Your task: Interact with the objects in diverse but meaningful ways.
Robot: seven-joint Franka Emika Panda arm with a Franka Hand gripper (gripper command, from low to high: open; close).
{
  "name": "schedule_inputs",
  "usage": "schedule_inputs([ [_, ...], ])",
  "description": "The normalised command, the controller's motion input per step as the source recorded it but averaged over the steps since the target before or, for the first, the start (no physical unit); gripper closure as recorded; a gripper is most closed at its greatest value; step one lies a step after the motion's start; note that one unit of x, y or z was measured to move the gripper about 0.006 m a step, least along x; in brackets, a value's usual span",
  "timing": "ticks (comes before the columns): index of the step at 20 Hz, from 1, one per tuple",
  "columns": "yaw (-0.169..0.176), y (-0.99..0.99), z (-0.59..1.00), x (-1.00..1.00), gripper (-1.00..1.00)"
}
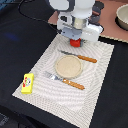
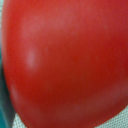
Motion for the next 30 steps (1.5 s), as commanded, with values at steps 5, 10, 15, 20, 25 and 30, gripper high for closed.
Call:
schedule_inputs([
  [5, -0.091, 0.0, 1.0, -0.1, 1.0],
  [10, -0.07, 0.0, 1.0, -0.18, 1.0],
  [15, -0.051, 0.02, 0.95, -0.28, 1.0],
  [20, -0.015, 0.3, 0.51, -0.46, 1.0],
  [25, 0.001, 0.63, 0.08, -0.67, 1.0],
  [30, 0.005, 0.7, 0.0, -0.75, 1.0],
])
